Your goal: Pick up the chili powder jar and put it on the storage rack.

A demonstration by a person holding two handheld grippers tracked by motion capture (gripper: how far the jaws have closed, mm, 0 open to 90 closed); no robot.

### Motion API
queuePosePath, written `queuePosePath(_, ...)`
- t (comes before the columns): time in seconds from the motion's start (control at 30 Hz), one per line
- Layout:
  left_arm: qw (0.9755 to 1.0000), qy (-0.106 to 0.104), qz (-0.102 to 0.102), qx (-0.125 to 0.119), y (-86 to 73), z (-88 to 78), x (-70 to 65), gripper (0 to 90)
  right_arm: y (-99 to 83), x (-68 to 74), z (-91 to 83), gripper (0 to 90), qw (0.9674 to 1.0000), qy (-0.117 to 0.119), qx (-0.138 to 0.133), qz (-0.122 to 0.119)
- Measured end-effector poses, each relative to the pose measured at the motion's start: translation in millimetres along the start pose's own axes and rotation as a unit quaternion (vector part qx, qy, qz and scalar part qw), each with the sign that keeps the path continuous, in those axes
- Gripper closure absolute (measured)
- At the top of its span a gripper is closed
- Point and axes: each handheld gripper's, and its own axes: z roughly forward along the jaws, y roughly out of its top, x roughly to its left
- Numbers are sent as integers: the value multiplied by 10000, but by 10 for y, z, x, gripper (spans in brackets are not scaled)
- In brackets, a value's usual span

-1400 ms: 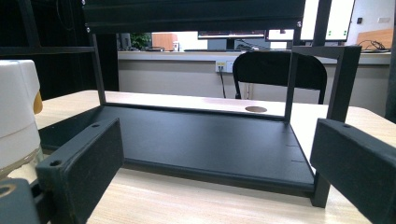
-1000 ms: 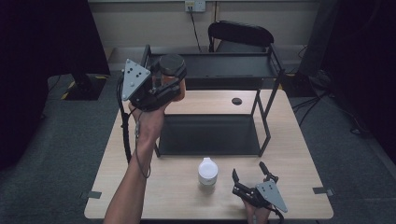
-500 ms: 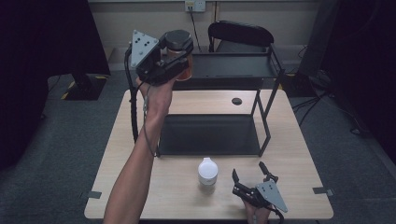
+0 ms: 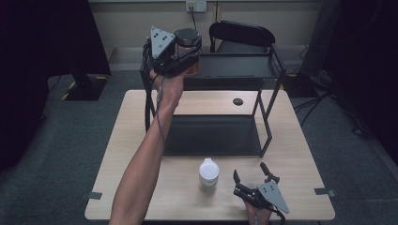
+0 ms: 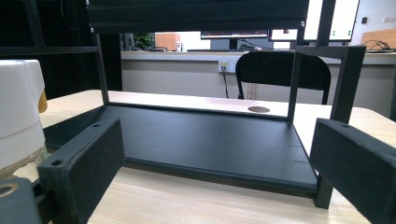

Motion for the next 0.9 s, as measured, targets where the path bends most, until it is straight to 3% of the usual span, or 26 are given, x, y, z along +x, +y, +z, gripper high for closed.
queuePosePath(0.33, 9997, 132, -66, 168, -51, 140, 26, 353, 0, -4, 0, 23, 10000, 15, 1, 3)
queuePosePath(0.9, 9996, 112, -165, 212, -110, 127, 45, 350, 1, -6, -1, 23, 10000, 21, 2, 9)
